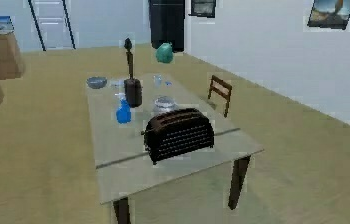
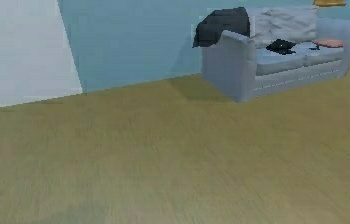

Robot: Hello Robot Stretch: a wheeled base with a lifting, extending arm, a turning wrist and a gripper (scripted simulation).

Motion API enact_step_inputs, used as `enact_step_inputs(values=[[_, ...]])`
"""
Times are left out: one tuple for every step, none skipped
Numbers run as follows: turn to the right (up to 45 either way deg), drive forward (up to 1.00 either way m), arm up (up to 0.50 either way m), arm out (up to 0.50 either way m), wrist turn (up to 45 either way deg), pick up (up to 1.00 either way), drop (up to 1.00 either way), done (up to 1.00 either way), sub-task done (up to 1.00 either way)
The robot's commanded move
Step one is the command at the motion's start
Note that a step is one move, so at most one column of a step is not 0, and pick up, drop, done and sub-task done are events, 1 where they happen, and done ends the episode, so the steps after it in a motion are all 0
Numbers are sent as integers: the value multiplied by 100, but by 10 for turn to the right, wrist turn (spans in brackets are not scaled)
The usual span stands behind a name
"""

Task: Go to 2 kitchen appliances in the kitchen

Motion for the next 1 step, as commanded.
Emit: enact_step_inputs(values=[[0,0,0,0,0,0,0,0,100]])
